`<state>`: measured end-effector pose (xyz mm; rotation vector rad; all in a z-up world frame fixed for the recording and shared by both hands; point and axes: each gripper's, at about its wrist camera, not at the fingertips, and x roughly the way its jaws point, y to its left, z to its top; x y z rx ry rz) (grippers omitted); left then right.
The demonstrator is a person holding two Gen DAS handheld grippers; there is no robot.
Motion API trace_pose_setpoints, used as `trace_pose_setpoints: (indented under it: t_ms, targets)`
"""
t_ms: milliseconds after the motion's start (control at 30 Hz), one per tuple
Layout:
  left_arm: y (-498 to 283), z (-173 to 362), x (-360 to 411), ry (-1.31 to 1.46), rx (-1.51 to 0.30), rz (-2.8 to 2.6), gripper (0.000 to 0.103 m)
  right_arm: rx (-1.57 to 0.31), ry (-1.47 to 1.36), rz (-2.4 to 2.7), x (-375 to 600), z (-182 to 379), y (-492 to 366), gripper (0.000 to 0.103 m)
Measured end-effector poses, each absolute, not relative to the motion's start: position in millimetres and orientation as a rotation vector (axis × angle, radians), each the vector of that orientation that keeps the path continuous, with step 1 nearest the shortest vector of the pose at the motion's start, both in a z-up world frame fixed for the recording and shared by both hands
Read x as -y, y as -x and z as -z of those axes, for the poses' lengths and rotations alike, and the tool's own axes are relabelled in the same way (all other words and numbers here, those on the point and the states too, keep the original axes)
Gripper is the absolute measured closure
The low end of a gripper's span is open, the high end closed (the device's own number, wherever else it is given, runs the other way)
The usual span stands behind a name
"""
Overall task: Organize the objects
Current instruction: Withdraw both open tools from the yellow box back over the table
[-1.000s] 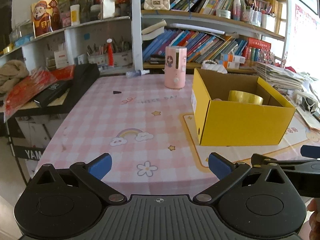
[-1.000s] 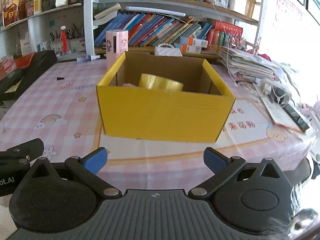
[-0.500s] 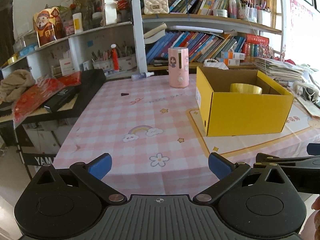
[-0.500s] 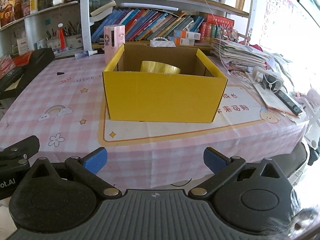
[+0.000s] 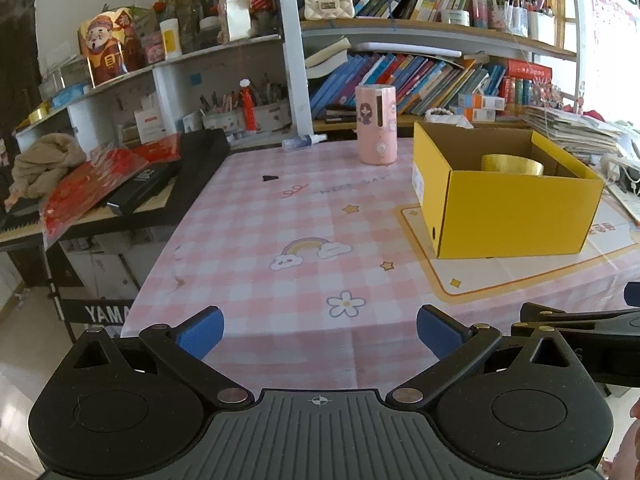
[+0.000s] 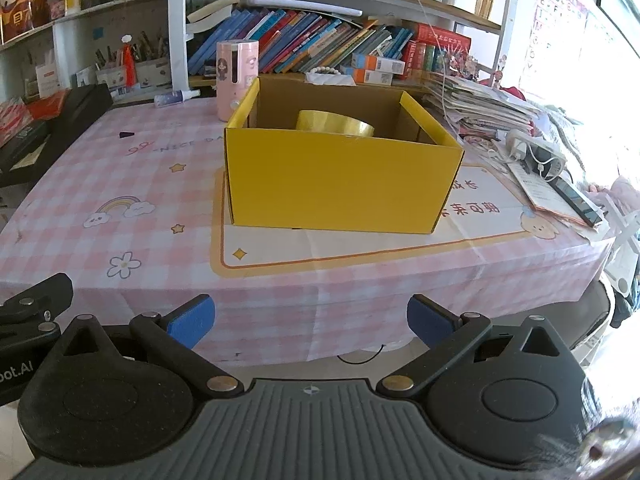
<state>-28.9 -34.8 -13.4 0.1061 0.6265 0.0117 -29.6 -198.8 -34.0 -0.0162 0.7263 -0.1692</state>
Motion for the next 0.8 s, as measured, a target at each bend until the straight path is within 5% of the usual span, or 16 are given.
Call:
trace_pose_setpoints:
  t_ms: [800]
  targets:
    - [27.4,12.1,23.7,-0.086,-0.635,-0.016,0.0,-0.714,0.036,0.189,187.7,29.8,27.5,0.0]
